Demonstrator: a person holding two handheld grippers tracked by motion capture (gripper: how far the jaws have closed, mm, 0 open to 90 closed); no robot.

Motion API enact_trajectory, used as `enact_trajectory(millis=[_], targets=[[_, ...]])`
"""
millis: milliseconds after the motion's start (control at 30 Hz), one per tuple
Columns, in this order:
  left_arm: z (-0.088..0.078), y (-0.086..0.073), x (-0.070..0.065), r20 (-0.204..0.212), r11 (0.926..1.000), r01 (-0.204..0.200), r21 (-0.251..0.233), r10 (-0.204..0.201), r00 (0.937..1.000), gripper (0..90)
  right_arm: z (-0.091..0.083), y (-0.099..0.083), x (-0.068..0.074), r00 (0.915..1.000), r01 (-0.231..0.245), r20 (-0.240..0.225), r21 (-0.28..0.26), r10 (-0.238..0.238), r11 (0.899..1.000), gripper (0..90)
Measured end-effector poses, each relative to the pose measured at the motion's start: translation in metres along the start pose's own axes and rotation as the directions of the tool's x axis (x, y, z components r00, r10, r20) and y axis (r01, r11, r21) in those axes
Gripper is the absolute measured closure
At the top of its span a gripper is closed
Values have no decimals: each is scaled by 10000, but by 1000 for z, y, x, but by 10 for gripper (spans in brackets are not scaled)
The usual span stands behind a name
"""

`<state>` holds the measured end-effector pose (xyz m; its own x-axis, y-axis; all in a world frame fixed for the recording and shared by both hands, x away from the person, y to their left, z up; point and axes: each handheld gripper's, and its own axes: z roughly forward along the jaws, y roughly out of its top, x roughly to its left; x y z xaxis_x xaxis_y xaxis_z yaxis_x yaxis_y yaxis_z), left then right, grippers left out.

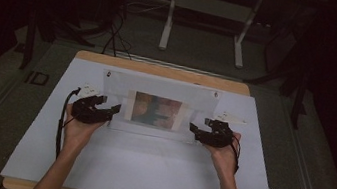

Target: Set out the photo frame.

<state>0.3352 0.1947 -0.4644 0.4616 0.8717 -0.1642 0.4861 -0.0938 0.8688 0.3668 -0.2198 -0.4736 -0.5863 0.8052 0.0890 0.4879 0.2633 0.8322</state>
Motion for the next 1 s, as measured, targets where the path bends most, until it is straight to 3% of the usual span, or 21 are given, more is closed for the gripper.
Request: enact_trajectory(millis=[267, 767, 1000], targets=[[-21, 4, 12, 195, 9991, 180, -394, -172, 9997, 353, -11, 3, -6, 10000, -43, 80, -118, 44, 9999, 279], [-37, 8, 23, 186, 9967, 373, -715, -361, 9992, 353, -22, 7, -11, 9997, 15, -253, -275, -22, 9996, 210], [-50, 11, 32, -407, 9985, 160, -527, -181, 9990, 353, -35, 10, -20, 9978, -36, -668, -423, 8, 9991, 173]])
